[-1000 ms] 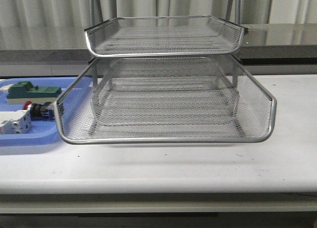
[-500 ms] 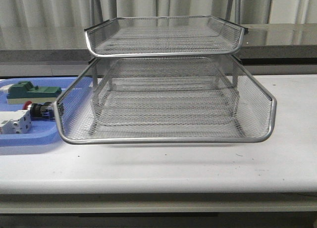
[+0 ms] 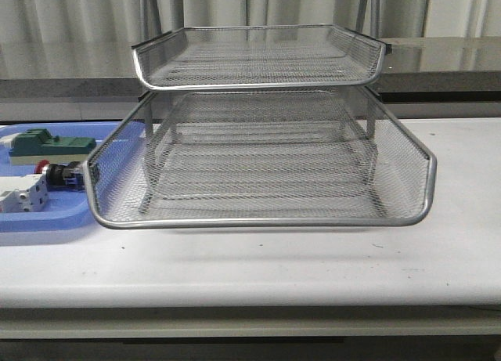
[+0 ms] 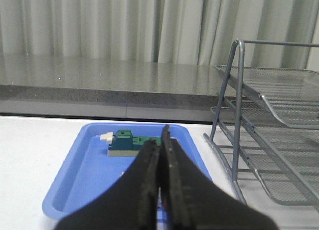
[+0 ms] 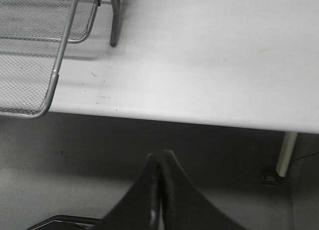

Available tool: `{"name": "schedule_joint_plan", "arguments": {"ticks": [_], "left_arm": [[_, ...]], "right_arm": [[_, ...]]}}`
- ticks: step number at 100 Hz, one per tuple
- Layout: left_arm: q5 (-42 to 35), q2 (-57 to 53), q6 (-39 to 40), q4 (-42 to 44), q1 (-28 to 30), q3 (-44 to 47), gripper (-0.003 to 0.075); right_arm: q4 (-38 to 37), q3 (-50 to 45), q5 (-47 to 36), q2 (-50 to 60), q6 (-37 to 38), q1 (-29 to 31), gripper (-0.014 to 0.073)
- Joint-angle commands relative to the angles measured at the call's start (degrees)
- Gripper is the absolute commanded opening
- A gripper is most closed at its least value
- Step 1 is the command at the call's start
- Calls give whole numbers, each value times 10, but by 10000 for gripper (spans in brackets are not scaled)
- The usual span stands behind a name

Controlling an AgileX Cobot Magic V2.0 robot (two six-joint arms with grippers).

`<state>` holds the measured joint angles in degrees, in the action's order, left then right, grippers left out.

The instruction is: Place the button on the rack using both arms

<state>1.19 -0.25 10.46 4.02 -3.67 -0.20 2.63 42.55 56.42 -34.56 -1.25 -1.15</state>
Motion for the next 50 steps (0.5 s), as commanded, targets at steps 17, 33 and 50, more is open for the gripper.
{"name": "schedule_joint_plan", "arguments": {"ticks": [17, 33, 50], "left_arm": [[41, 79, 5, -34, 0, -115, -20], [132, 189, 5, -40, 0, -214, -20], [243, 330, -2, -37, 0, -337, -20]], "right_arm": [[-5, 19, -30, 0, -1, 3, -71], [-5, 19, -30, 0, -1, 3, -71], [-5, 19, -30, 0, -1, 3, -71]]}}
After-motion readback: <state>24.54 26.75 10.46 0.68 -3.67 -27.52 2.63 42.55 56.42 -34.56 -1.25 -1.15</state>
